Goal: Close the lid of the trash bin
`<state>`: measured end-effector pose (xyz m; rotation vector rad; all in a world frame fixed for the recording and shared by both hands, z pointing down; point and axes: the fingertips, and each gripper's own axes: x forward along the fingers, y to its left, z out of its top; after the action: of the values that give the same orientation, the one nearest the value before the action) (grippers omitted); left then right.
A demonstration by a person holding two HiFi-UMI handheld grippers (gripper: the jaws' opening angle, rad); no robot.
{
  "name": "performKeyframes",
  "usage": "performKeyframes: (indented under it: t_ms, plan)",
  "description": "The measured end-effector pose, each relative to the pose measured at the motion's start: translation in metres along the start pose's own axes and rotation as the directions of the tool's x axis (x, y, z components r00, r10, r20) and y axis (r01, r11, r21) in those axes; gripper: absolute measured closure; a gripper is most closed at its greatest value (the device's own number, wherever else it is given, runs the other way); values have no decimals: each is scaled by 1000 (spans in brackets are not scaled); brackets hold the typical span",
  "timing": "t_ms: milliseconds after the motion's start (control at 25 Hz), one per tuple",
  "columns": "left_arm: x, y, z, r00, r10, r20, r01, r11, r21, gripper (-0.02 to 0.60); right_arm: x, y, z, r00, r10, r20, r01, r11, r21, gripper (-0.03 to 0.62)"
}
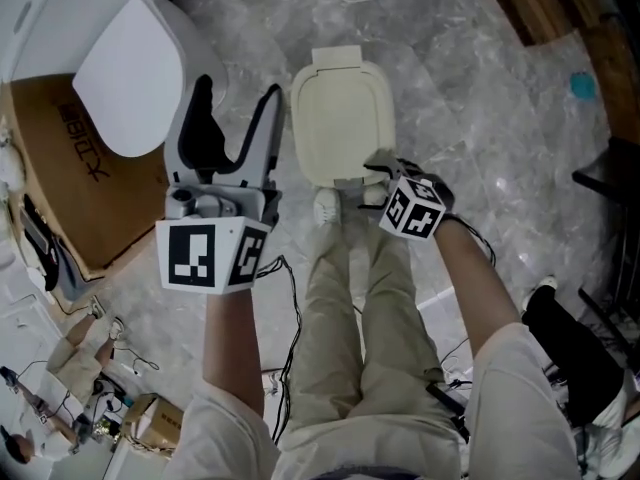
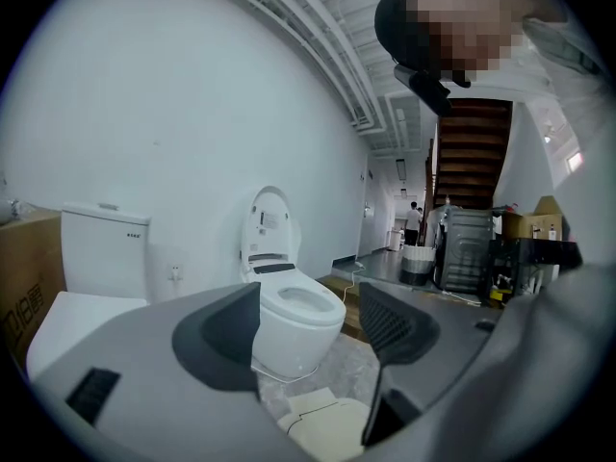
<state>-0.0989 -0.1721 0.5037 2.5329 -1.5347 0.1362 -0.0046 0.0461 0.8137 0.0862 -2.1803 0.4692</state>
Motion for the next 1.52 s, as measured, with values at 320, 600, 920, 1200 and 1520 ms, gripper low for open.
performKeyframes:
  t_ms: [320, 600, 920, 1200, 1520]
  plan:
    - [-3, 8, -22, 999, 18, -27, -18, 1000, -18, 276, 11, -1, -10, 999, 20, -36, -20, 1000, -7, 229]
    - [-1, 11, -27, 999, 23, -33, -24, 999, -30, 276, 14, -3, -11, 999, 19, -50, -19, 1000, 0, 237]
    - [1, 11, -29, 999, 17, -36, -18, 999, -28, 276, 15, -3, -13, 999, 11, -49, -11, 1000, -13, 237]
    - [2, 14, -33, 999, 26, -35, -27, 999, -35, 276, 16, -3, -14, 998, -9, -55, 8, 1000, -30, 240]
    - [2, 14, -34, 999, 26, -46, -27, 999, -36, 276, 19, -3, -14, 996, -10, -88, 12, 1000, 14, 237]
